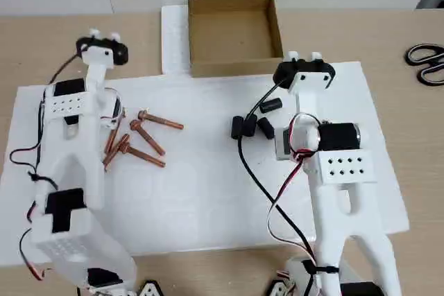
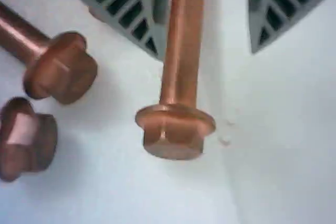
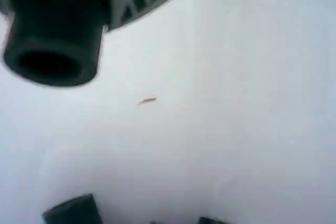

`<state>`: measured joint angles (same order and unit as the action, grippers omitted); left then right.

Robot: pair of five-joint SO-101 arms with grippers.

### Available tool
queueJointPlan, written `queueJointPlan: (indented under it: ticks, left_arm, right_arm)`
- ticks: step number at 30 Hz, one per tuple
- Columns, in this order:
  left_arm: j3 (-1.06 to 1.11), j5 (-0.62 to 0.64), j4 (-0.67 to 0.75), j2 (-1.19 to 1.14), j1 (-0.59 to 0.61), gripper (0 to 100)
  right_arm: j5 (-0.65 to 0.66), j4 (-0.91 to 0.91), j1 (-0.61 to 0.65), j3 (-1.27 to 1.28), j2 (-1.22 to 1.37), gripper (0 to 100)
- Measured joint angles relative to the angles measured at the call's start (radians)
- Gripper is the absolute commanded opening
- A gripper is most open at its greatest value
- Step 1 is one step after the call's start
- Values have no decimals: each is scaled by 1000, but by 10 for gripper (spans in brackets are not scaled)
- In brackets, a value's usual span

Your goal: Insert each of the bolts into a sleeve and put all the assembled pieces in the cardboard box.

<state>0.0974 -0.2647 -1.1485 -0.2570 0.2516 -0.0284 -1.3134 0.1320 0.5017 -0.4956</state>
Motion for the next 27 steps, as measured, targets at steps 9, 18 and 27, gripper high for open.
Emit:
queueJointPlan:
  ticks: [9, 18, 27]
  left_arm:
    - [0, 5, 0, -46, 2, 115]
    - [-2, 5, 12, -74, 0, 131]
    - [-18, 2, 44, -149, -2, 131]
  right_arm:
    - [0, 0, 2, 0, 0, 5]
    - [0, 0, 2, 0, 0, 5]
    - [0, 0, 2, 0, 0, 5]
